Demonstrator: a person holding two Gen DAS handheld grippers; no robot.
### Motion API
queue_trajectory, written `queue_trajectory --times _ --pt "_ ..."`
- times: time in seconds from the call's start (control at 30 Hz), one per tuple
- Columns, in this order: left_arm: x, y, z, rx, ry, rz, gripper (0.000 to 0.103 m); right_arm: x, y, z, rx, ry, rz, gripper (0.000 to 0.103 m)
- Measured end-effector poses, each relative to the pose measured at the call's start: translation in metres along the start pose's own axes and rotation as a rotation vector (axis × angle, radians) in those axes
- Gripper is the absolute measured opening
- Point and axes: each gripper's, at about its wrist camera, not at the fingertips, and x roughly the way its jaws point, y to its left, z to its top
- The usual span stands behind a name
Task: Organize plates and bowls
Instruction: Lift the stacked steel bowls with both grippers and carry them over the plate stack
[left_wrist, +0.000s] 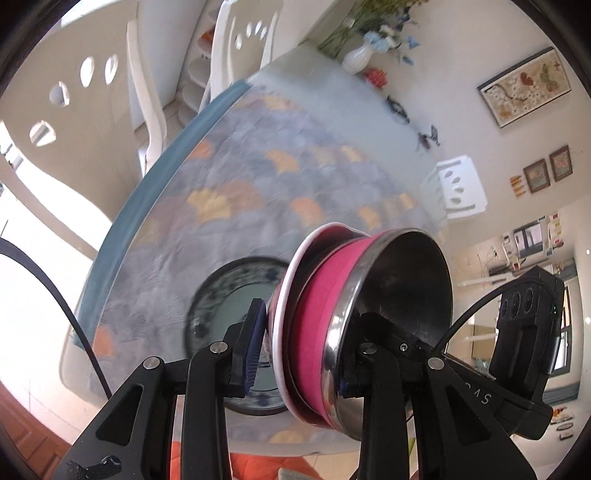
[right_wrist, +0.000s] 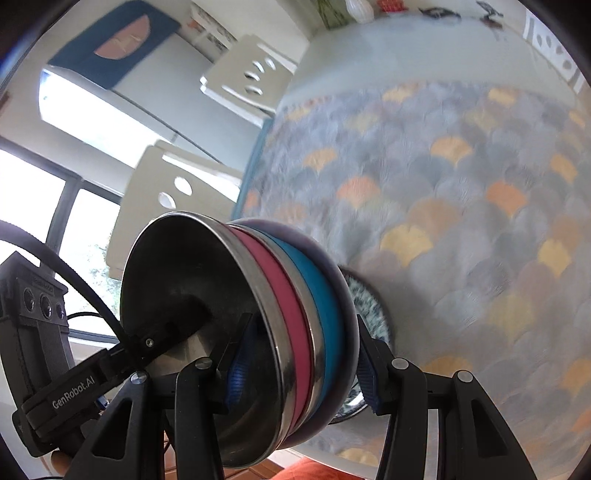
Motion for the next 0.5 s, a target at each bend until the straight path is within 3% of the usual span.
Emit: queue_trajectory --times 0.23,0.5 --pt "0.034 0.026 -0.002 0.045 0.115 -0.022 0.028 0.038 -0.007 -0.009 0.082 0.029 -0.083 0.049" --pt "0.048 0.034 -0.001 0.104 0.170 -0.046 0.028 0.050 -0.017 -0.016 0.150 0.029 -0.130 0.049"
